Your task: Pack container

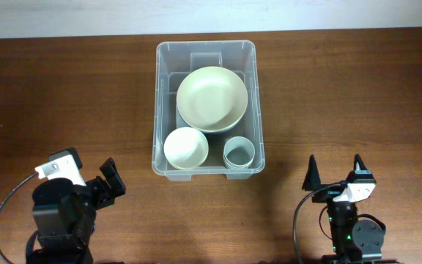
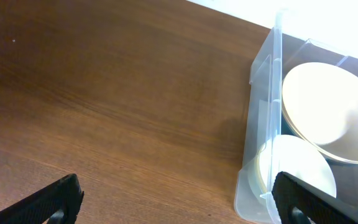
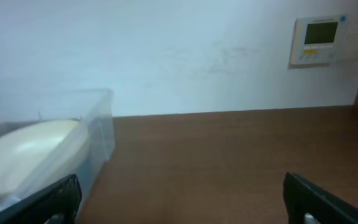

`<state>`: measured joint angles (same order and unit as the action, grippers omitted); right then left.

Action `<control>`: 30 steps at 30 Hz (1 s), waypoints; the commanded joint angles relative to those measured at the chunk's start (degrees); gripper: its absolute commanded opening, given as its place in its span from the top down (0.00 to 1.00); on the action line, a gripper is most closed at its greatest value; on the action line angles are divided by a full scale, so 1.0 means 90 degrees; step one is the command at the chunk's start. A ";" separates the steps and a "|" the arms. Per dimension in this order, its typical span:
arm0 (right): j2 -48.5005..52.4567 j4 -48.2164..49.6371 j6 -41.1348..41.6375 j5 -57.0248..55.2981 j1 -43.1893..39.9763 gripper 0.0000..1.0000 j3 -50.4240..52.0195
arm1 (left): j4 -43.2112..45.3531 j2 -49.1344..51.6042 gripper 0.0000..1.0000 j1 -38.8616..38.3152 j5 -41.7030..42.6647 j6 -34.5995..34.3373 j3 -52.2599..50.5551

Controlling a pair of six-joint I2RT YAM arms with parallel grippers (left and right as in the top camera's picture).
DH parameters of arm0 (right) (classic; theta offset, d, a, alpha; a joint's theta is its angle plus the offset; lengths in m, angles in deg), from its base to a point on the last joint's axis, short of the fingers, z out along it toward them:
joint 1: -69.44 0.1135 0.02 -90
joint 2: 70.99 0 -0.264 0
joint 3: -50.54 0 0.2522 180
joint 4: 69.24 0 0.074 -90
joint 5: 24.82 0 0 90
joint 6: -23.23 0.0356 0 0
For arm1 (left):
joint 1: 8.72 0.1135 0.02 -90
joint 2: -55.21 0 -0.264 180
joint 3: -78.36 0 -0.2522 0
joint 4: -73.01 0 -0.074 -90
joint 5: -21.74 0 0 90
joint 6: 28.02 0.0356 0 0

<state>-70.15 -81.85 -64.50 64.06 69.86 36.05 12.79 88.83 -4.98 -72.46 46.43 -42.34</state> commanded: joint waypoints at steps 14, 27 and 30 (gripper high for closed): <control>-0.0066 -0.0610 -0.0255 0.0294 0.0029 0.01 0.0046 | 0.0010 -0.0019 0.00 -0.0012 0.0092 0.0121 -0.0039; -0.0066 -0.0610 -0.0255 0.0294 0.0029 0.01 0.0046 | 0.0010 -0.0019 0.00 -0.0012 0.0092 0.0121 -0.0039; -0.0066 -0.0612 -0.0255 0.0294 0.0029 0.01 0.0046 | 0.0010 -0.0019 0.00 -0.0012 0.0092 0.0121 -0.0039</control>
<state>-70.15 -87.12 -66.78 65.57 69.86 36.20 12.79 88.83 -4.98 -72.46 46.43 -42.36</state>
